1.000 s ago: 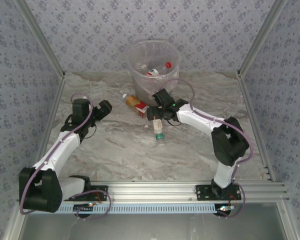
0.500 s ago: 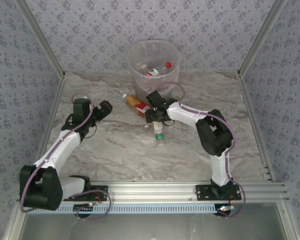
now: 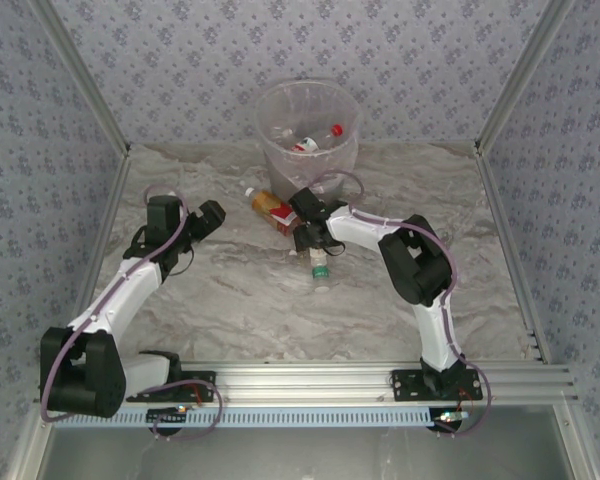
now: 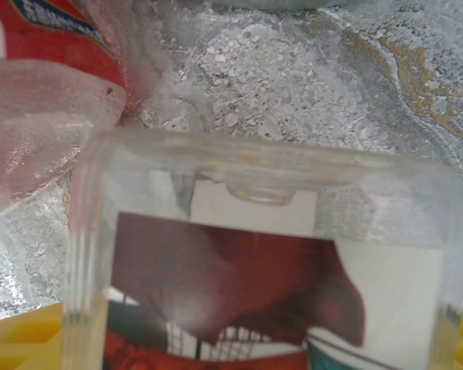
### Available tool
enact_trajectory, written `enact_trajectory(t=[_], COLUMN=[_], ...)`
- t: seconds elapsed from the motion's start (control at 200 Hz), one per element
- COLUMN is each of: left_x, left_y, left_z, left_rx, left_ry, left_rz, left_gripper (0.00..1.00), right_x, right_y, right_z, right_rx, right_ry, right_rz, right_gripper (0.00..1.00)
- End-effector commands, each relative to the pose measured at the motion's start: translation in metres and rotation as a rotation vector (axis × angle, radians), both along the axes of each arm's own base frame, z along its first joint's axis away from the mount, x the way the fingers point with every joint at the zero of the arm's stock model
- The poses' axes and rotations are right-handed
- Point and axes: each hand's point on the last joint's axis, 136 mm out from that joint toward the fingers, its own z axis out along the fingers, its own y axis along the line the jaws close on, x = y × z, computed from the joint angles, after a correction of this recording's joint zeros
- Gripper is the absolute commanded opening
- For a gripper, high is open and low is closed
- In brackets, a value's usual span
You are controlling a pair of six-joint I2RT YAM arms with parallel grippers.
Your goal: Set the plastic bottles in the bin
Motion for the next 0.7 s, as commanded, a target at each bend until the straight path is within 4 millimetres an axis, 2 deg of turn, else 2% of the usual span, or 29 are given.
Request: enact_trajectory(t=[0.0,0.285,0.695], left_x=[0.005,0.006,0.008], left_y=[0.000,0.000,-0.003], left_z=[0.012,0.011,0.009], left_rx=[0.002,0.005,-0.006], left_ry=[-0.024,-0.020,-0.014], left_rz=[-0.014,-0.015,-0.022], left_gripper=[0.99,0.99,1.00], right_x=[0.001,-0.002,-0.010], right_y=[-0.005,-0.012,-0.030], right_z=[0.001,0.020,0.059], right_rx=[-0.041,-0.013,0.028], right_ry=[-0.017,-0.074,-0.194], right_rz=[-0.010,-0.021,-0.059], right_gripper=[0.70,0.59,0.44])
